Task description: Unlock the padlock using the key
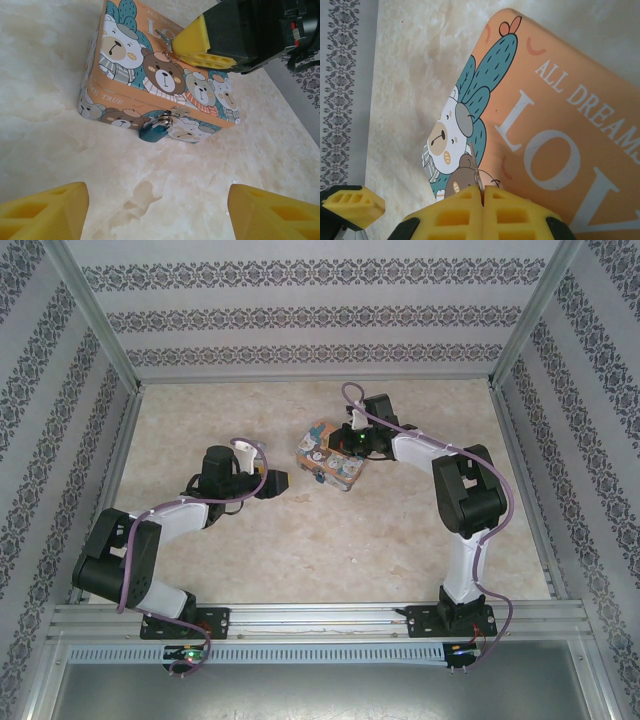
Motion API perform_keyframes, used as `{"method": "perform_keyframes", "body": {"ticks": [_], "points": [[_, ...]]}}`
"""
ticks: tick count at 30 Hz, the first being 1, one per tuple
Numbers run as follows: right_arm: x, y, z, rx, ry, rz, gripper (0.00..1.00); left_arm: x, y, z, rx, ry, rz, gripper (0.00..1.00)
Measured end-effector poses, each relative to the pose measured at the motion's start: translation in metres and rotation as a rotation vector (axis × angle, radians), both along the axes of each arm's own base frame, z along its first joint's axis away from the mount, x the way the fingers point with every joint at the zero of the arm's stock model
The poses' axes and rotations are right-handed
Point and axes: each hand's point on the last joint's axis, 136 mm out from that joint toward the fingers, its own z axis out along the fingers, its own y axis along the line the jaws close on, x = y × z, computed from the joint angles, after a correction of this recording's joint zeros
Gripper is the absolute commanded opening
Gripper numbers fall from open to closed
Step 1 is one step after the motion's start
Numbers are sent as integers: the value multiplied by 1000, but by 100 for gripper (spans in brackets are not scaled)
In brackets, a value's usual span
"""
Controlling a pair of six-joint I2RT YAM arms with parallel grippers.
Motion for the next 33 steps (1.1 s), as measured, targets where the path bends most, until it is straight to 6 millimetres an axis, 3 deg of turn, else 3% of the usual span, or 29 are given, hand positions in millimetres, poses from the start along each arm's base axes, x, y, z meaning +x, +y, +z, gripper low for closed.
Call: {"method": "perform_keyframes", "body": {"ticks": [5,18,26,33], "points": [[-5,8,-2,19,-18,18,0,3,-3,4,-17,-29,-12,73],[-22,33,-2,79,-51,44,0,1,-16,-15,-17,-8,-53,63],[-27,35,-1,80,-53,30,0,-10,-32,-42,5,43,-113,58],[-27,36,-1,80,-53,23,0,-8,-36,-56,14,53,-125,56]]}}
